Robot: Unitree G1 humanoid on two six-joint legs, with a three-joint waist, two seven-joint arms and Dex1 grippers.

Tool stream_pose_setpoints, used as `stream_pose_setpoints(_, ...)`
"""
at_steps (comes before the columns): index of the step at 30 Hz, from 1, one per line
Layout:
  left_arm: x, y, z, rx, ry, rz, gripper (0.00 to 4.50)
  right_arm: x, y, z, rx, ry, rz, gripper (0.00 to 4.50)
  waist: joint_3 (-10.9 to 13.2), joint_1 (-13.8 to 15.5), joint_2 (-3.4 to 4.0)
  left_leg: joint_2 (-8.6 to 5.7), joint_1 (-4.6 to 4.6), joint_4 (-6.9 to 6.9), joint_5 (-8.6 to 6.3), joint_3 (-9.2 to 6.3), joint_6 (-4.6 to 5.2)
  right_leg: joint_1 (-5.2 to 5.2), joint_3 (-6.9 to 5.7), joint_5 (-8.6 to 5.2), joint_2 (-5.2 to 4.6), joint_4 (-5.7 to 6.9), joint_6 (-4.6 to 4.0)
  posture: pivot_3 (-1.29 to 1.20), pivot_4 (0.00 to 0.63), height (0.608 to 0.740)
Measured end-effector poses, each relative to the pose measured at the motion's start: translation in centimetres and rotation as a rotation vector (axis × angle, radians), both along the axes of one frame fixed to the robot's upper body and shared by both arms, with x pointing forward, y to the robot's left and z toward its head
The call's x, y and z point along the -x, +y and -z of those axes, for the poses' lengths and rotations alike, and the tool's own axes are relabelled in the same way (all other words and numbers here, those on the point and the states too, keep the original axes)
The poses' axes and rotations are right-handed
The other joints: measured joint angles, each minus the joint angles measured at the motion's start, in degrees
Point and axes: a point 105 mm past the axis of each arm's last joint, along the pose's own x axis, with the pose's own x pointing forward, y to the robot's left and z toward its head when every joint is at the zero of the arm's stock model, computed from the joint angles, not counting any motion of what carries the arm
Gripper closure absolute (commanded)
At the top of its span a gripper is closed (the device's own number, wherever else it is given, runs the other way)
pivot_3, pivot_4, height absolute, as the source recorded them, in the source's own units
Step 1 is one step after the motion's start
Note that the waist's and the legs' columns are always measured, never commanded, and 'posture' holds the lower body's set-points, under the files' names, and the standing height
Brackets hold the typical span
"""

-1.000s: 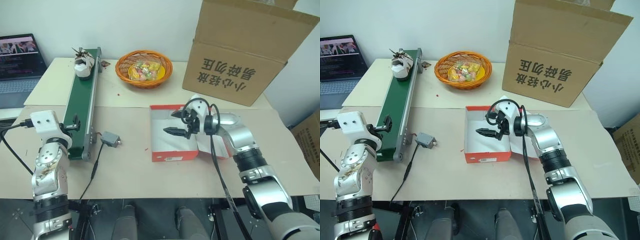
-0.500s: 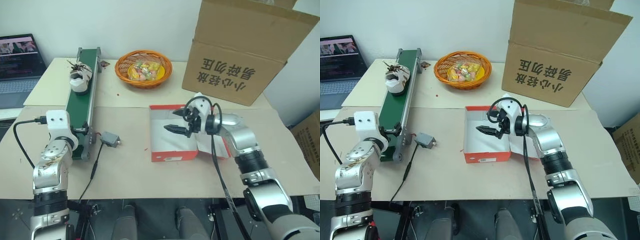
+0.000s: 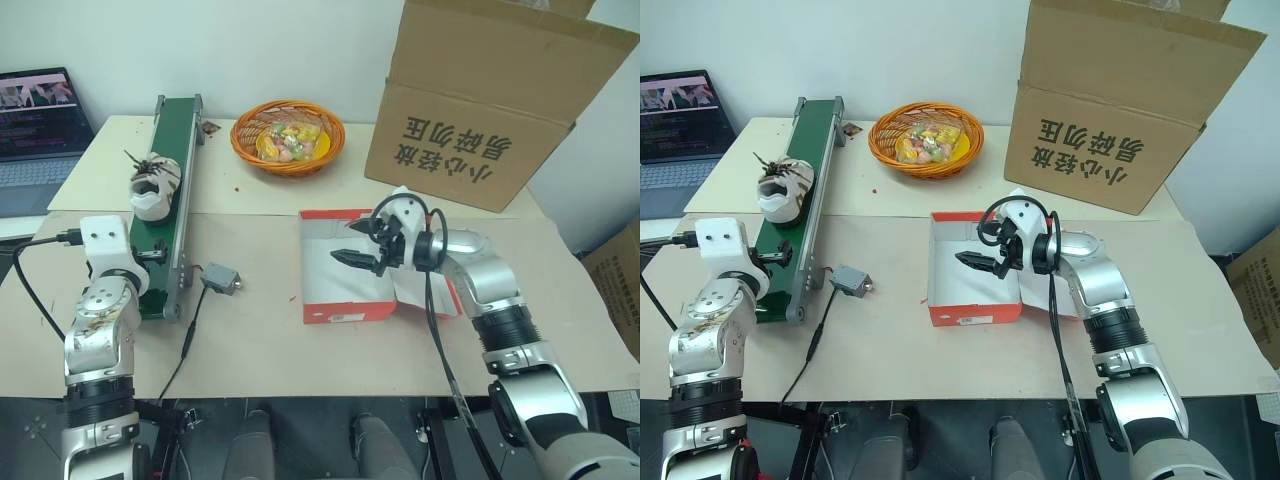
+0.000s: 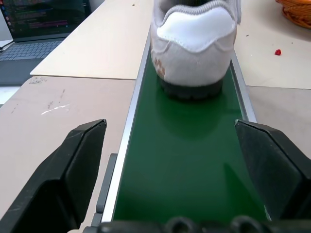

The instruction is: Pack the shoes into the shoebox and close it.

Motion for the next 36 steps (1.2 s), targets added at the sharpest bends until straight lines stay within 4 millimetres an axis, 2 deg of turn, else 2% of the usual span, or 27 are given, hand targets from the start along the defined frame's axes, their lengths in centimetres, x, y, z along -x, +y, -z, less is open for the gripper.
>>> stream_pose_setpoints(10,-0.1,0.0,0.6,-0.030,0.030,-0.017,0.00,0.0,-0.2,-0.1,-0.007,-0.004,0.008,0.09,0.00,0.00,0.00,0.00,0.01,0.00,0.00,-0.01,0.00,0.00,0.00,0.00,0.00,0.02,0.00,0.00,0.150,0.721)
stream_pose_setpoints(13,-0.2,-0.1,1.0,-0.031,0.046,-0.006,0.66,0.1,-0.3,-0.1,-0.009,-0.004,0.011,0.00,0.00,0.00,0.00,0.00,0.01,0.01,0.00,0.00,0.00,0.01,0.00,0.00,0.00,0.02,0.00,0.00,0.150,0.721)
stream_pose_setpoints(17,-0.2,-0.2,0.9,-0.033,0.040,0.006,1.97,0.0,-0.5,-0.3,-0.015,-0.009,0.022,0.00,0.00,0.00,0.00,0.00,0.01,0.01,0.00,-0.01,0.00,0.00,-0.01,0.00,0.00,0.03,0.00,0.00,0.150,0.721)
stream_pose_setpoints(20,-0.2,-0.2,0.8,-0.034,0.039,0.007,2.17,-0.1,-0.6,-0.3,-0.016,-0.011,0.029,0.00,0.00,0.04,0.00,0.00,0.02,0.01,0.00,-0.01,0.00,0.01,-0.01,0.00,0.00,0.04,0.00,0.00,0.150,0.721)
stream_pose_setpoints(26,-0.3,-0.4,0.4,-0.053,0.016,0.015,2.17,-0.2,-0.7,-0.3,-0.016,-0.015,0.040,0.00,0.00,0.30,-0.01,0.00,0.00,0.03,0.01,-0.02,-0.02,0.01,-0.02,0.00,0.00,0.03,0.00,0.00,0.150,0.721)
stream_pose_setpoints(28,-0.5,-1.2,-1.0,-0.111,-0.039,0.038,2.17,-0.3,-0.8,-0.5,-0.022,-0.019,0.054,0.00,0.02,0.39,-0.04,0.00,-0.03,0.02,0.01,-0.02,-0.02,0.00,-0.02,-0.01,0.00,0.01,0.00,0.00,0.150,0.721)
stream_pose_setpoints(31,-1.0,-4.2,-6.1,-0.282,-0.215,0.130,2.17,-0.5,-1.2,-1.0,-0.056,-0.013,0.072,0.00,0.04,0.86,-0.08,0.00,-0.09,0.00,0.02,-0.03,-0.03,-0.03,-0.05,-0.01,0.00,0.00,0.00,0.00,0.150,0.721)
stream_pose_setpoints(33,-0.5,-7.3,-10.7,-0.435,-0.382,0.229,2.17,-0.6,-1.3,-1.7,-0.080,-0.022,0.078,0.00,0.04,1.20,-0.08,-0.01,-0.07,0.00,0.02,-0.02,-0.04,-0.01,-0.05,-0.01,0.00,-0.03,0.00,0.00,0.150,0.721)
stream_pose_setpoints(35,0.4,-10.7,-13.3,-0.561,-0.493,0.348,2.17,-0.9,-1.6,-2.6,-0.137,-0.004,0.102,0.00,0.04,1.36,-0.07,-0.01,-0.05,-0.01,0.02,-0.02,-0.04,-0.01,-0.05,-0.01,0.00,-0.01,-0.01,0.00,0.150,0.721)
stream_pose_setpoints(36,0.8,-12.4,-13.7,-0.602,-0.525,0.420,2.17,-1.2,-1.7,-3.3,-0.178,0.015,0.114,0.00,0.01,1.34,-0.02,-0.01,-0.04,0.00,0.02,-0.02,-0.04,0.00,-0.04,-0.01,-0.01,0.00,-0.01,0.00,0.150,0.721)
